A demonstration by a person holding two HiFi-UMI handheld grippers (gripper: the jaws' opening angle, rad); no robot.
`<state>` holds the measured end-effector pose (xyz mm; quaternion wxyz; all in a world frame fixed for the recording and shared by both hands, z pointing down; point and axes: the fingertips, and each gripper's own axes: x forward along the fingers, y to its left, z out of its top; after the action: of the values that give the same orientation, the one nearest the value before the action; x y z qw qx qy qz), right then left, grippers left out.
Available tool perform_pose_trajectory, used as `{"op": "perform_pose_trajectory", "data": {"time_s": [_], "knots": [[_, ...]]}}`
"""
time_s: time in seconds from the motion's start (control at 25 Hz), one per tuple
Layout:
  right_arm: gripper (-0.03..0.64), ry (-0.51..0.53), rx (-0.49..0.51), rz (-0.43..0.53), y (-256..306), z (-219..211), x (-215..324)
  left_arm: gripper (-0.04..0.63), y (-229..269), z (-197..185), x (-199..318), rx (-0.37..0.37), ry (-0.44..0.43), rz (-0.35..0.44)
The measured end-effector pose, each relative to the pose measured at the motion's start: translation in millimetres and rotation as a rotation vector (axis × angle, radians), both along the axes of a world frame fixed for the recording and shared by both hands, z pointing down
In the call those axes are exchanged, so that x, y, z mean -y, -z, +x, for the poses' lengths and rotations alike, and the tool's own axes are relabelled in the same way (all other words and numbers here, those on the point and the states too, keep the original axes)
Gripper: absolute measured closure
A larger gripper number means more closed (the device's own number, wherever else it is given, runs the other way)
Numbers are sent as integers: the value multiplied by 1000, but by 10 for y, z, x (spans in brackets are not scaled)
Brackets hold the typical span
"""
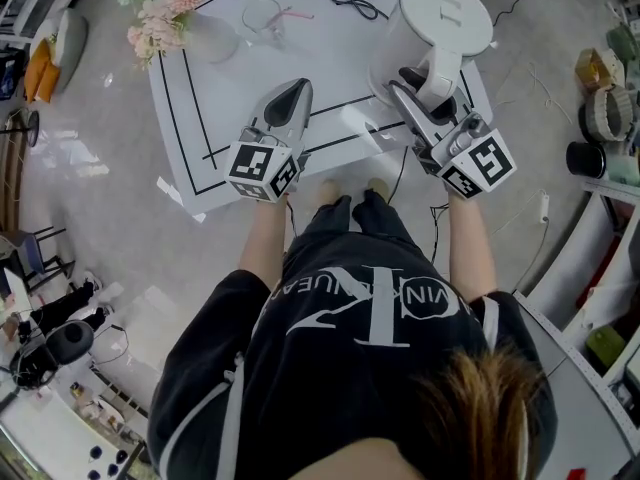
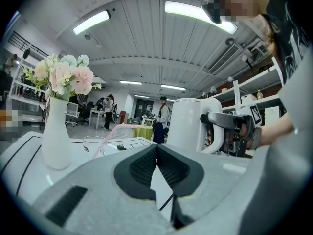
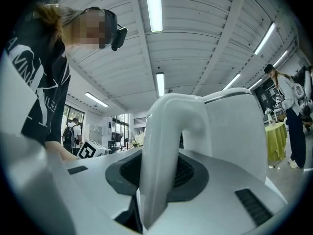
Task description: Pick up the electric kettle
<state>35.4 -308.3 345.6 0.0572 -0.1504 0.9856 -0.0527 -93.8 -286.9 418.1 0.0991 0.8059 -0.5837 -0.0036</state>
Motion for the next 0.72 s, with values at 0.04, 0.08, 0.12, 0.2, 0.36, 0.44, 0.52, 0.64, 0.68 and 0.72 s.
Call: {"op": "perform_pose_trajectory", "data": {"time_s": [0.04,0.08,0.12,0.2,0.36,0.44,0.52,0.64,0.68,0.72], "knots": [[518,0,-1,4,17,2,-2,586,11,9,9,0,-3,2],[518,-1,-1,7,33,4,-2,586,22,16,19,0,-7,4],[518,-3,-1,10,49,6,-1,586,34,23,30,0,-10,7],[518,-7,-1,15,77,15,-7,586,56,35,46,1,-15,12],[518,-16,-6,26,125,58,-19,586,85,68,65,1,-22,19],[518,-22,-9,32,147,75,-14,586,97,75,78,0,-25,21],[518,-31,-10,36,169,94,-7,586,109,81,86,-1,-27,23],[518,-44,-5,39,204,130,15,586,127,93,105,0,-32,28],[518,-48,-3,39,214,141,22,586,133,96,112,0,-34,29],[518,-51,-2,40,223,152,29,586,139,98,118,1,-35,31]]}}
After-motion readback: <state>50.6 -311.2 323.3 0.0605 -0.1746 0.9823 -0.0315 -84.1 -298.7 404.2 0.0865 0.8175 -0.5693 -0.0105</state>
